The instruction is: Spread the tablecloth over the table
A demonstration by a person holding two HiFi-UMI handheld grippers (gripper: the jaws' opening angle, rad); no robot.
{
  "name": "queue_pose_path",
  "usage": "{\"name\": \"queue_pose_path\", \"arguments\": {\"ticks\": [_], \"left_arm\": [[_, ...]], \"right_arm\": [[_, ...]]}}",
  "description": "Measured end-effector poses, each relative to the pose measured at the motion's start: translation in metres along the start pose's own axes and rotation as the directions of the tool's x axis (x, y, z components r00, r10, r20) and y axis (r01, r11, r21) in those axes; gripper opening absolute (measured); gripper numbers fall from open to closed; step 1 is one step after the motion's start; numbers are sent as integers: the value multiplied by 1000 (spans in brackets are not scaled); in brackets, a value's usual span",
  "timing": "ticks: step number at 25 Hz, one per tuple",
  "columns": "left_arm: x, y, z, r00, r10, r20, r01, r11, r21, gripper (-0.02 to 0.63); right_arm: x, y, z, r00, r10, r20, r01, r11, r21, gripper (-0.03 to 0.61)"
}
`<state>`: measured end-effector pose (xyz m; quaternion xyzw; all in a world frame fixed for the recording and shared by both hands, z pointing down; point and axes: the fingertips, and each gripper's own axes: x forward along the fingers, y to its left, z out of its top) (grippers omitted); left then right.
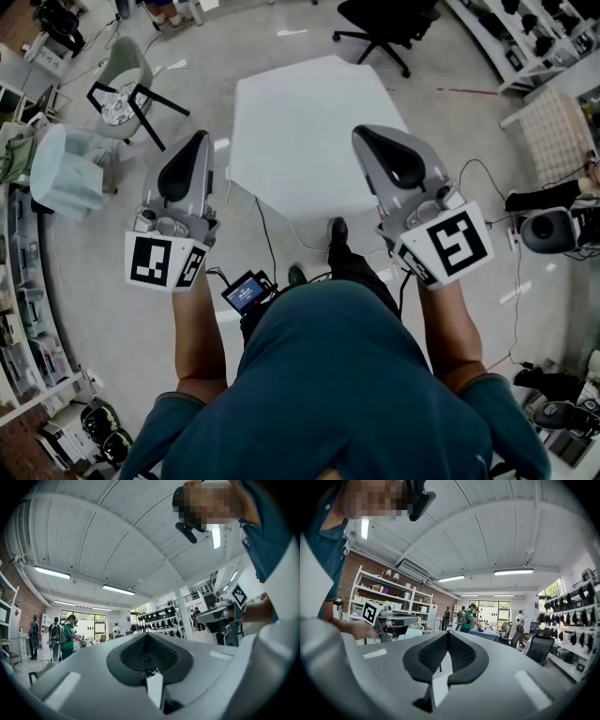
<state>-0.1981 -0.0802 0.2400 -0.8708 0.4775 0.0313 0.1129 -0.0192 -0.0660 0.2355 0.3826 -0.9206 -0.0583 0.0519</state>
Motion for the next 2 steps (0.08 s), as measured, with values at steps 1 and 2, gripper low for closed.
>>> {"name": "queue_pose_path", "arguments": {"ticks": [1,2], "left_arm": [[0,0,0,1000,0,0,0,1000,-1,-3],[0,0,0,1000,-1,-1,1,1000,-3,-3]], "right_arm": [[-1,0,0,1000,0,-2,0,1000,1,9],[-1,0,-1,1000,0,-5,0,1000,2,9]]}}
